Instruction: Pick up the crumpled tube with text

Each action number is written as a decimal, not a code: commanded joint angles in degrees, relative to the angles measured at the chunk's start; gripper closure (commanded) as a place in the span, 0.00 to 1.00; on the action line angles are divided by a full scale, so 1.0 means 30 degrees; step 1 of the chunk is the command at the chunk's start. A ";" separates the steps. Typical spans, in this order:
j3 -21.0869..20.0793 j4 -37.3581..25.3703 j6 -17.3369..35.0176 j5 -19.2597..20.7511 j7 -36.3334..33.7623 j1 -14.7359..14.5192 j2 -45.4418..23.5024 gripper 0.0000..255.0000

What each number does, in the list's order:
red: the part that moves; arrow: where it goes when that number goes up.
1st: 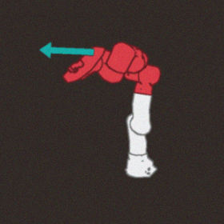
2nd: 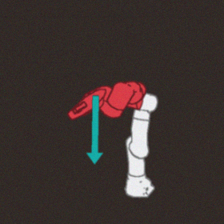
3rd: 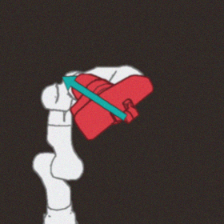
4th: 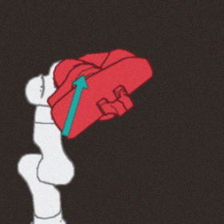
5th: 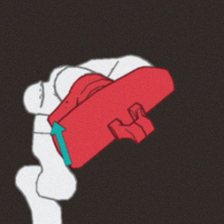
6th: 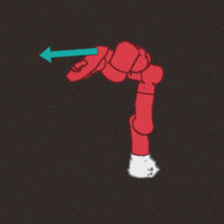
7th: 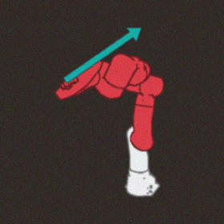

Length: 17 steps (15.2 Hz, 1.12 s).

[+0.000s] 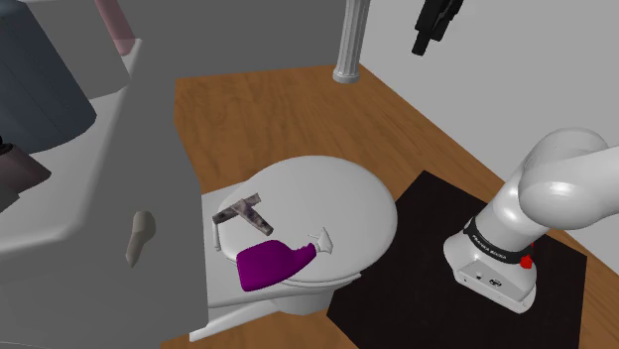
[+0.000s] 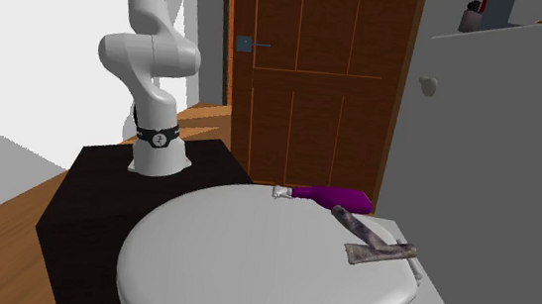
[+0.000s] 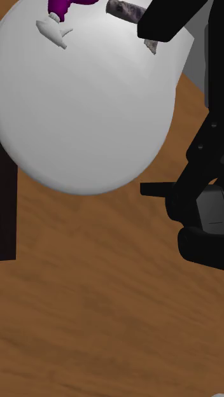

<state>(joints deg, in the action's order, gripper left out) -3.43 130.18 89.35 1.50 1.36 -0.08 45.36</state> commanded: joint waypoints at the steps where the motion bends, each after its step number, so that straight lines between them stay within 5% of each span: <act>1: 0.0000 0.0000 0.0000 0.0000 0.0000 0.0000 0.0000 0.00; 17: -0.4558 0.3046 0.8334 -0.2125 -0.5141 -0.0935 -0.5534 0.00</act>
<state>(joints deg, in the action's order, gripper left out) -16.19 139.19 112.20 -4.78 -13.05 -2.89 30.74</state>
